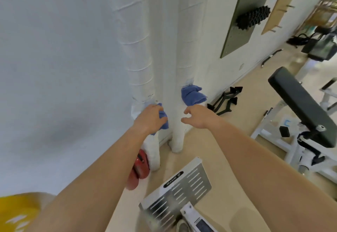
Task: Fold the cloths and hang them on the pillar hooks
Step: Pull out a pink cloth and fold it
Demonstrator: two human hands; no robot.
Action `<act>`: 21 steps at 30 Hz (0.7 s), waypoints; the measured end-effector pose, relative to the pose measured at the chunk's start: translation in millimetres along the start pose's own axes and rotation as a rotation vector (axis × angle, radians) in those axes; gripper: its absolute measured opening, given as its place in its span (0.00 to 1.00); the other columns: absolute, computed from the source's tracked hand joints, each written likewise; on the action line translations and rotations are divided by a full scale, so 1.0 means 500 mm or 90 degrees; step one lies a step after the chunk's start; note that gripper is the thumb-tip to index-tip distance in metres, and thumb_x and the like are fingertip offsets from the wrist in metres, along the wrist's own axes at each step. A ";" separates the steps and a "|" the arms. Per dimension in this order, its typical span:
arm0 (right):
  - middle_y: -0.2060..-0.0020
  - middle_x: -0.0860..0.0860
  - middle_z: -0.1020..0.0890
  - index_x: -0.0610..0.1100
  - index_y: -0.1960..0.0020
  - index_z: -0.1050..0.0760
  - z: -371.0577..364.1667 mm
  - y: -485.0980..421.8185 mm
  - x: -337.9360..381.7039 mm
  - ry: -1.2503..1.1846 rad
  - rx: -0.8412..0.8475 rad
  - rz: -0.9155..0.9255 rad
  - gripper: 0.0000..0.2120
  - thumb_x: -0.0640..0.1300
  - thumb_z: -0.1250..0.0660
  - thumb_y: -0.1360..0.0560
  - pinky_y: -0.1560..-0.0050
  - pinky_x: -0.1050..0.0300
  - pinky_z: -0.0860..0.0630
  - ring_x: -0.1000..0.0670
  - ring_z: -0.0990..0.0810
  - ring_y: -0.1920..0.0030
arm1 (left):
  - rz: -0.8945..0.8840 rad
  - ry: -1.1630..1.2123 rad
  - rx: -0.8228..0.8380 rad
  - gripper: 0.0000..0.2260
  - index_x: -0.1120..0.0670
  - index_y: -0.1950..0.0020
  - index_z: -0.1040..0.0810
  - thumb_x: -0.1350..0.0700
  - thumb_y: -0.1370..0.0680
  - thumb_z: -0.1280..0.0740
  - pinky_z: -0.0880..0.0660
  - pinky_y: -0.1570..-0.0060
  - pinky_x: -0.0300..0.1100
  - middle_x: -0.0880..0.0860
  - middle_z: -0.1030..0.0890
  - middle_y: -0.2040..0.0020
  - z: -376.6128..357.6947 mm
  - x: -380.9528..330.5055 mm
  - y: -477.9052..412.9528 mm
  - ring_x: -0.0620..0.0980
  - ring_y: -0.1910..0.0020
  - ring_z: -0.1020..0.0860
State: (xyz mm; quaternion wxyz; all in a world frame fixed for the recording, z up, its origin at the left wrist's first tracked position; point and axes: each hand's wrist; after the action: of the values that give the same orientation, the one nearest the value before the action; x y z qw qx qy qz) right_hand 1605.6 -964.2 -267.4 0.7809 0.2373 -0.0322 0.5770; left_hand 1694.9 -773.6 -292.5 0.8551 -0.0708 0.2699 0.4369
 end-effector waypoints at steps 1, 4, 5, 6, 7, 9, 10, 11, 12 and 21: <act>0.31 0.48 0.26 0.47 0.28 0.30 -0.023 0.027 0.025 0.030 0.005 0.010 0.26 0.58 0.36 0.22 0.38 0.50 0.28 0.44 0.25 0.34 | 0.002 0.008 -0.004 0.07 0.57 0.60 0.23 0.55 0.25 0.35 0.25 0.58 0.48 0.53 0.22 0.58 0.007 0.015 0.045 0.53 0.59 0.22; 0.34 0.46 0.24 0.44 0.33 0.26 -0.109 0.085 0.100 0.042 0.034 0.042 0.23 0.55 0.35 0.22 0.38 0.50 0.27 0.43 0.24 0.37 | 0.049 -0.002 -0.030 0.12 0.59 0.43 0.20 0.53 0.21 0.34 0.25 0.47 0.49 0.57 0.21 0.46 0.015 0.067 0.183 0.58 0.46 0.22; 0.35 0.46 0.23 0.43 0.34 0.25 -0.139 0.106 0.126 0.045 0.051 0.051 0.22 0.55 0.35 0.23 0.38 0.49 0.27 0.43 0.24 0.37 | 0.071 -0.018 -0.033 0.17 0.57 0.35 0.23 0.51 0.20 0.34 0.26 0.41 0.50 0.57 0.23 0.39 0.012 0.088 0.229 0.58 0.40 0.24; 0.36 0.46 0.23 0.43 0.34 0.25 -0.173 0.126 0.151 0.045 0.070 0.065 0.22 0.55 0.35 0.23 0.38 0.49 0.27 0.43 0.24 0.37 | 0.100 -0.030 -0.032 0.20 0.55 0.30 0.26 0.49 0.20 0.35 0.28 0.37 0.49 0.57 0.25 0.35 0.007 0.111 0.276 0.57 0.37 0.25; 0.36 0.46 0.22 0.44 0.34 0.24 -0.205 0.148 0.180 0.050 0.083 0.074 0.22 0.55 0.35 0.23 0.38 0.50 0.27 0.42 0.24 0.37 | 0.132 -0.032 -0.030 0.22 0.54 0.28 0.28 0.47 0.20 0.35 0.28 0.36 0.49 0.56 0.26 0.33 -0.001 0.136 0.326 0.56 0.36 0.25; 0.39 0.46 0.20 0.44 0.36 0.23 -0.277 0.187 0.232 0.048 0.118 0.106 0.21 0.54 0.35 0.23 0.38 0.49 0.26 0.42 0.22 0.38 | 0.194 -0.014 -0.031 0.22 0.53 0.28 0.28 0.47 0.20 0.35 0.27 0.37 0.49 0.56 0.26 0.34 -0.021 0.185 0.429 0.57 0.37 0.25; 0.41 0.45 0.19 0.44 0.38 0.22 -0.318 0.206 0.257 0.054 0.132 0.132 0.19 0.53 0.34 0.23 0.39 0.49 0.25 0.43 0.21 0.40 | 0.225 -0.003 -0.034 0.21 0.53 0.29 0.27 0.47 0.20 0.35 0.27 0.38 0.49 0.57 0.26 0.35 -0.035 0.209 0.483 0.57 0.37 0.25; 0.44 0.45 0.18 0.44 0.41 0.20 -0.359 0.226 0.281 0.065 0.147 0.158 0.16 0.52 0.35 0.23 0.41 0.49 0.24 0.43 0.20 0.43 | 0.258 0.005 -0.036 0.20 0.54 0.30 0.27 0.48 0.21 0.35 0.27 0.39 0.48 0.57 0.25 0.35 -0.052 0.233 0.537 0.57 0.37 0.24; 0.48 0.46 0.17 0.45 0.46 0.19 -0.405 0.244 0.305 0.068 0.165 0.183 0.14 0.52 0.35 0.24 0.44 0.50 0.23 0.43 0.19 0.46 | 0.294 0.010 -0.035 0.20 0.54 0.30 0.27 0.48 0.21 0.35 0.28 0.39 0.47 0.57 0.25 0.35 -0.075 0.258 0.593 0.57 0.37 0.25; 0.32 0.48 0.25 0.47 0.31 0.28 -0.839 0.476 0.410 0.096 0.392 0.284 0.22 0.54 0.36 0.22 0.33 0.50 0.30 0.45 0.26 0.34 | 0.593 0.092 0.056 0.23 0.53 0.27 0.31 0.47 0.20 0.36 0.29 0.35 0.50 0.55 0.28 0.32 -0.354 0.398 1.075 0.55 0.34 0.27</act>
State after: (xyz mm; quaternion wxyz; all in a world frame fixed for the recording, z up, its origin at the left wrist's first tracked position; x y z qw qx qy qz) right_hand 1361.7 -559.0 -492.9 0.5290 0.4046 0.1490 0.7309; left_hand 1295.9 -368.8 -484.1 0.5496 0.0634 0.3501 0.7559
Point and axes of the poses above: each hand's wrist, its own y-axis away from the middle knuckle, its own z-axis out of the back of the hand, x = y × z
